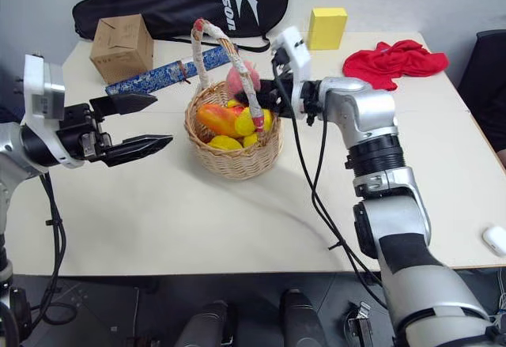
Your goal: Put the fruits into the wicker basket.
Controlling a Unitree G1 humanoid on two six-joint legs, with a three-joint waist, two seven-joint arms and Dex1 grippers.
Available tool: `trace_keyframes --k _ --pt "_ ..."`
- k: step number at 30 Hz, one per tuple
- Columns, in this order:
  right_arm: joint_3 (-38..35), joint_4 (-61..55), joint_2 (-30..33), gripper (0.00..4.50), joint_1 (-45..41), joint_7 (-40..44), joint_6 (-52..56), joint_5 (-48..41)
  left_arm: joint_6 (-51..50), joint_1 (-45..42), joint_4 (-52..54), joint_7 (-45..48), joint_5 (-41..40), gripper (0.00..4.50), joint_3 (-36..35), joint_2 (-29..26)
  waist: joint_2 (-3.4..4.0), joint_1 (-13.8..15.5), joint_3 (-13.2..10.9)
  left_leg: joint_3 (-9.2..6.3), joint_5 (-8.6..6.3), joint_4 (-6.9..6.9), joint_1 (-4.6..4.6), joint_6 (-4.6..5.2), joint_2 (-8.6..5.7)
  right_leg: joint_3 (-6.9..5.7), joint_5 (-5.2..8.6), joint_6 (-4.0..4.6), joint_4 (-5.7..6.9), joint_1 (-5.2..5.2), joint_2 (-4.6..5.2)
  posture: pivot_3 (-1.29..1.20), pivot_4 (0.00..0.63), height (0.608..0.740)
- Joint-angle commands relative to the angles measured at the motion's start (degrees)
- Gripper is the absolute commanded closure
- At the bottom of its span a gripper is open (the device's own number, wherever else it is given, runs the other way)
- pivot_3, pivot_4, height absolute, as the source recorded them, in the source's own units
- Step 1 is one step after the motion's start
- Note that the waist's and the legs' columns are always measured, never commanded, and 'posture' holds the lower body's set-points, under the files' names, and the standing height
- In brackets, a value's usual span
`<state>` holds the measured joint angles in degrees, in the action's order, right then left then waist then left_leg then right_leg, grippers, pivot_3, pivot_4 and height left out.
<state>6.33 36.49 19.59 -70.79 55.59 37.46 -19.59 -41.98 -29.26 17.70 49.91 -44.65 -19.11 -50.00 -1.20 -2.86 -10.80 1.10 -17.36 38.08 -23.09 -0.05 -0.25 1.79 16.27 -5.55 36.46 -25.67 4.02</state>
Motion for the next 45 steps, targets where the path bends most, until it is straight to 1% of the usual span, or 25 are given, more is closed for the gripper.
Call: trace_keyframes --k 1,2,4,7,11,13,16,19,23,29,30,32,37,38,41,42,45 --pt "-1.1 2.1 0.7 0.52 -2.6 0.1 -4.6 2.2 0.5 0.6 2.7 -1.2 -1.2 0.0 -1.8 -0.1 0.0 -0.1 0.0 0.0 0.0 0.01 -0.07 0.0 0.0 -0.06 0.0 0.0 -0.02 -0.04 0.01 0.0 0.15 0.74" --pt "-2.5 2.3 1.2 0.2 -3.1 0.0 -4.8 1.8 0.4 0.9 3.0 -1.4 -1.4 0.0 -2.0 -0.2 0.0 -0.2 0.0 0.0 0.0 0.01 -0.08 0.0 0.0 -0.1 0.0 0.0 -0.03 -0.05 0.02 0.0 0.15 0.74" --pt "-5.3 1.8 3.2 0.2 -3.6 0.1 -4.2 0.6 0.3 1.3 3.2 -1.5 -1.6 0.0 -2.2 -0.4 0.0 -0.2 0.0 0.0 0.0 0.0 -0.1 0.0 0.0 -0.14 0.0 0.0 -0.06 -0.06 0.02 0.0 0.15 0.74" --pt "-7.4 -3.3 8.0 0.2 -1.5 2.3 -1.9 -0.7 0.5 1.0 2.5 -1.4 -1.6 0.0 -1.8 -0.6 0.0 0.2 0.0 -0.03 0.0 0.01 -0.11 -0.01 0.01 -0.17 0.0 0.0 -0.06 -0.05 0.03 0.0 0.15 0.74" --pt "-10.8 -16.7 13.7 0.2 6.1 4.3 5.1 -5.8 1.1 -0.7 0.8 -0.9 -1.1 0.0 -0.3 -0.3 0.0 1.0 0.0 -0.03 0.01 0.01 -0.08 0.02 0.01 -0.19 0.0 0.0 -0.06 -0.01 0.03 0.0 0.15 0.74" --pt "-13.0 -25.2 14.5 0.2 11.2 3.7 10.8 -10.2 1.3 -1.6 0.1 -0.6 -0.9 0.0 0.6 0.1 -0.01 1.1 0.0 -0.01 0.01 0.03 -0.05 0.02 0.03 -0.18 0.0 0.0 -0.05 0.02 -0.01 0.0 0.15 0.74" --pt "-13.0 -38.3 12.4 0.2 18.9 0.3 16.3 -14.8 1.9 -2.9 -1.1 0.0 -0.5 0.0 2.1 0.6 -0.01 0.9 0.0 0.01 0.03 0.05 -0.01 0.05 0.05 -0.13 0.0 -0.01 0.08 0.02 -0.04 0.0 0.15 0.74" --pt "-11.9 -45.1 9.2 0.2 22.4 -3.9 18.6 -16.8 2.3 -4.3 -2.0 0.5 -0.1 0.0 3.3 1.1 -0.01 0.7 0.0 0.06 0.02 0.08 0.1 0.15 0.04 -0.06 -0.01 -0.01 0.35 0.0 -0.06 0.0 0.15 0.74" --pt "-11.1 -45.4 4.9 0.2 22.6 -9.4 19.0 -16.7 2.8 -5.3 -2.9 1.1 0.4 0.0 4.1 1.3 -0.01 1.0 0.0 0.03 0.05 0.12 0.3 0.23 0.01 -0.05 -0.03 0.03 0.36 0.08 -0.04 0.0 0.15 0.74" --pt "-7.9 -42.0 0.3 0.2 21.7 -13.6 16.1 -14.4 3.1 -5.5 -3.0 1.4 0.8 0.0 4.3 1.3 -0.01 1.1 0.0 0.03 0.05 0.09 0.39 0.24 -0.02 -0.04 -0.03 0.04 0.43 0.17 -0.01 0.0 0.15 0.74" --pt "-6.9 -40.9 -0.3 0.37 21.7 -14.2 14.9 -13.1 3.0 -5.5 -2.9 1.3 0.8 0.0 4.3 1.3 -0.01 1.0 0.0 0.03 0.06 0.08 0.38 0.23 -0.01 -0.04 -0.04 0.03 0.46 0.17 -0.01 0.0 0.15 0.74" --pt "-5.9 -39.1 -1.1 0.86 21.6 -15.3 13.2 -11.5 3.0 -5.5 -2.7 1.3 0.7 0.0 4.3 1.3 -0.01 1.1 0.0 0.04 0.06 0.07 0.38 0.23 -0.01 -0.05 -0.04 0.03 0.47 0.16 -0.02 0.0 0.15 0.74" --pt "-5.5 -39.7 -1.3 2.54 22.8 -15.2 11.2 -11.3 3.2 -5.7 -2.6 1.0 0.8 0.0 4.2 1.3 -0.01 1.1 0.0 0.03 0.05 0.08 0.33 0.24 -0.02 -0.07 -0.04 0.03 0.44 0.16 -0.01 0.0 0.15 0.74" --pt "-5.4 -40.3 -1.0 2.98 23.3 -14.9 10.9 -11.5 3.3 -5.7 -2.6 1.0 0.9 0.0 4.2 1.4 -0.01 1.1 0.0 0.03 0.05 0.08 0.33 0.24 -0.02 -0.07 -0.04 0.03 0.43 0.16 -0.01 0.0 0.15 0.74" --pt "-6.2 -40.8 -0.4 3.98 24.2 -14.7 10.5 -12.0 3.5 -5.8 -2.7 0.8 1.0 0.0 4.5 1.7 -0.01 1.1 0.0 0.02 0.05 0.07 0.33 0.24 -0.02 -0.08 -0.04 0.03 0.43 0.16 -0.01 0.0 0.15 0.74" --pt "-6.8 -40.8 -0.2 4.25 24.4 -14.8 10.6 -12.4 3.6 -5.9 -2.7 0.8 1.1 0.0 4.6 1.9 -0.01 1.1 0.0 0.03 0.05 0.07 0.33 0.25 -0.02 -0.07 -0.04 0.03 0.44 0.16 -0.01 0.0 0.15 0.74" --pt "-9.5 -42.7 1.8 4.26 25.4 -14.3 11.8 -14.6 3.6 -6.6 -2.7 0.7 0.8 0.0 5.1 3.0 -0.01 1.2 0.0 0.03 0.05 0.08 0.34 0.25 -0.02 -0.08 -0.04 0.03 0.45 0.16 -0.02 0.0 0.15 0.74"
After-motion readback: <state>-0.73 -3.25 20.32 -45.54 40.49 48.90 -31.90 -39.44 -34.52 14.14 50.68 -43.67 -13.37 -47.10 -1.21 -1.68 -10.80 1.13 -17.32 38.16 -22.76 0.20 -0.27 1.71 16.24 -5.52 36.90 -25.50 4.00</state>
